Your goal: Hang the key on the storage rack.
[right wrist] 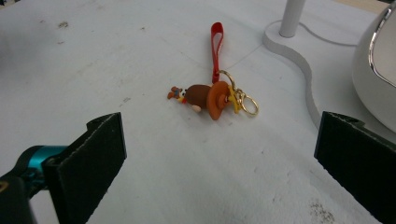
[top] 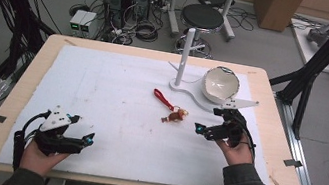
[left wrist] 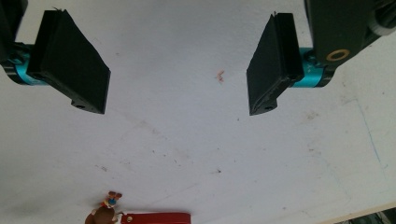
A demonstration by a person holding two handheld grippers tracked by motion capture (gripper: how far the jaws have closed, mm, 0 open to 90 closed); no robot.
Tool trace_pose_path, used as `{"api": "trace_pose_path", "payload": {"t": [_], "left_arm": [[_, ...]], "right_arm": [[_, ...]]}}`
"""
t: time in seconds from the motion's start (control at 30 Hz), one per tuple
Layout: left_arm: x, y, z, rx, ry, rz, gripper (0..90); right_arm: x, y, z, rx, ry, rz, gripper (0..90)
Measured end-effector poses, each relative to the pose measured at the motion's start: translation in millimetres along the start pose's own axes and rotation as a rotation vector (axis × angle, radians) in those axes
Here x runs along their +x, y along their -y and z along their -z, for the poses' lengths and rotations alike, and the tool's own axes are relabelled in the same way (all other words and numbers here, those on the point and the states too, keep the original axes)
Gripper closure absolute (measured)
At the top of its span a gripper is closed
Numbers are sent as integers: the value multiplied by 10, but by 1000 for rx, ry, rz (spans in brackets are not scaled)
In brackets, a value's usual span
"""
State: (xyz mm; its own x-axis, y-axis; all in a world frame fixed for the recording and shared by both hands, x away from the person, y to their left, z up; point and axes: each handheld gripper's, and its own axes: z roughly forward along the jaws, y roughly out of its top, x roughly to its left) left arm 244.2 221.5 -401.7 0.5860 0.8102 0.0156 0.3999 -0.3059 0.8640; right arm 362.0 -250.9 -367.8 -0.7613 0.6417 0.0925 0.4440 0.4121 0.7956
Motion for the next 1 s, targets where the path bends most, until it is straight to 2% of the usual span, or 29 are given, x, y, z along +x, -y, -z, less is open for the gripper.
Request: {"api": "trace_pose_path", "payload": {"t": [0.37, 0.6, 0.7, 1.0], "left_arm": [[7, -6, -22, 5, 8, -7, 219], [10, -11, -18, 2, 5, -7, 219], [5, -14, -15, -1, 2, -4, 219], [11, -16, -9, -2, 1, -5, 216]], "right_arm": [[-36, -261, -108, 24, -16, 12, 11], [-17, -391, -231, 37, -26, 8, 11], [-7, -459, -275, 44, -34, 28, 11], [2, -620, -433, 44, -43, 37, 11]]}}
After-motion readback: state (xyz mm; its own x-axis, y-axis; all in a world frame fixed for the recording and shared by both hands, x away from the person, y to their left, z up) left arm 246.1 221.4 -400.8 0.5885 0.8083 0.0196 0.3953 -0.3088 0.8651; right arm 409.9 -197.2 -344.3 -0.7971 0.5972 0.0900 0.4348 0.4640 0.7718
